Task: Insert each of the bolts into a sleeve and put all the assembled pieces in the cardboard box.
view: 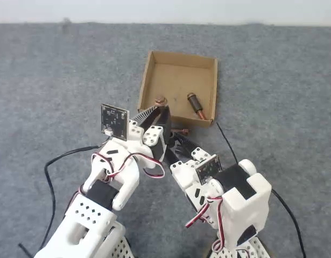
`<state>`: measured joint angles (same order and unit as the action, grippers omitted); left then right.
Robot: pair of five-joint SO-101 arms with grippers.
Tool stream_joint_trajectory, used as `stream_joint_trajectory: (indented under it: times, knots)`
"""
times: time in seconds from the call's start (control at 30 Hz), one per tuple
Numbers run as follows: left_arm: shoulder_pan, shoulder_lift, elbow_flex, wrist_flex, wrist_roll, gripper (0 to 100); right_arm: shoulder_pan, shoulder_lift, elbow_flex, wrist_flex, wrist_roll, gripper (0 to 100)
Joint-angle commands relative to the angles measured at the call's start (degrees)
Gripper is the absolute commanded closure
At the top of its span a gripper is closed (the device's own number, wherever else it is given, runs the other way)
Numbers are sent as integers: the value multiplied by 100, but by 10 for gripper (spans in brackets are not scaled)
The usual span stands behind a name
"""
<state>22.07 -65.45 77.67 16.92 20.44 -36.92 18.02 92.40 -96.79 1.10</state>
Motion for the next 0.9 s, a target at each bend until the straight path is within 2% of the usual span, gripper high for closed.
stream_joint_trajectory:
  times: [0.0, 0.17, 0.7, 0.87]
  knots:
    - [-62, 18, 75, -229, -53, 988, -13, -4, 35, -136, -26, 992]
    - [-62, 18, 523, -1002, -53, 989, -13, -4, 35, -136, -26, 992]
    - [123, 53, 593, -1029, -53, 989, -13, -13, 35, -127, -26, 992]
    - [97, 949, 453, -1521, -53, 989, -13, -4, 35, -101, -18, 992]
